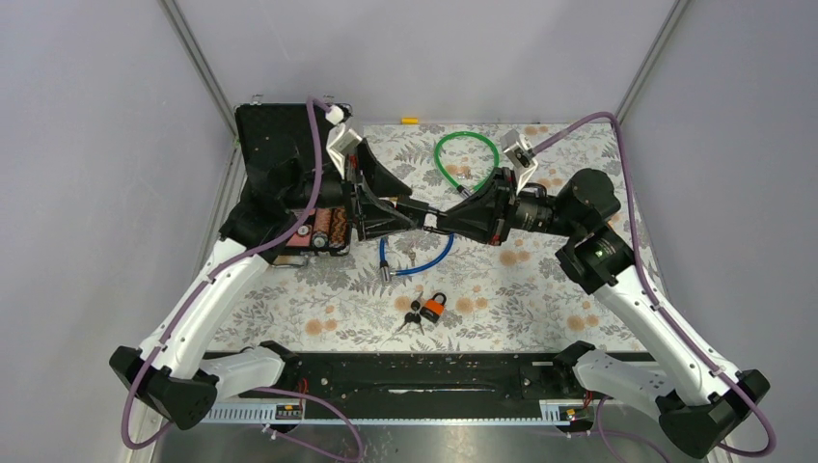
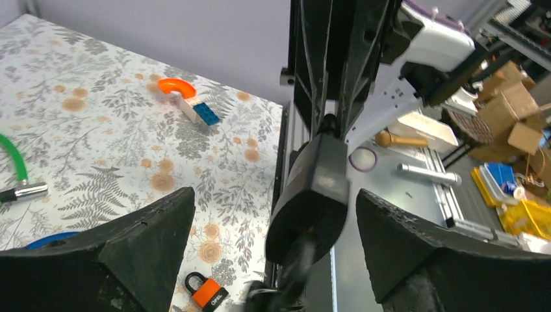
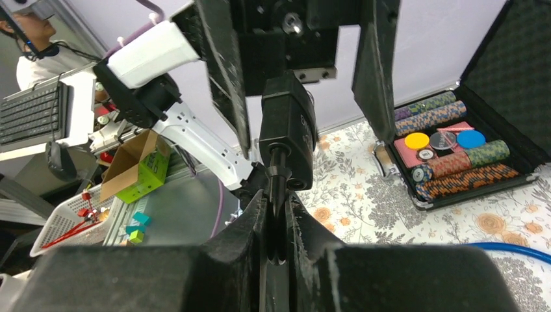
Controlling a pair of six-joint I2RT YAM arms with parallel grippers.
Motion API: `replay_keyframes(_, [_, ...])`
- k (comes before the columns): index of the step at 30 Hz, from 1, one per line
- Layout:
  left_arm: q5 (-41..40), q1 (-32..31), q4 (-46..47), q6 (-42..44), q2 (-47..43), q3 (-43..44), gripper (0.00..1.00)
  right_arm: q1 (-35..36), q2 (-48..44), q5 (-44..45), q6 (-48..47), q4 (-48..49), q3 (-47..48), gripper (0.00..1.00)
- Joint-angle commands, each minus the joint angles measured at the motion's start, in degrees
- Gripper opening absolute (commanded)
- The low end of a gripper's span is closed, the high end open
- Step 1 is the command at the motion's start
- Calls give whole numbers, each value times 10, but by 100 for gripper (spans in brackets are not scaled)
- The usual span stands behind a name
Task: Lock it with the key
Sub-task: Lock the lock.
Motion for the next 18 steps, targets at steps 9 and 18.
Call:
replay_keyframes(9, [137,1,270,-98,0,-76,84,1,-1,-60,23,39,68,0])
replay_keyframes(18, [137,-1,275,-127,6,-82,74,1,25,-38,18,28,76,0])
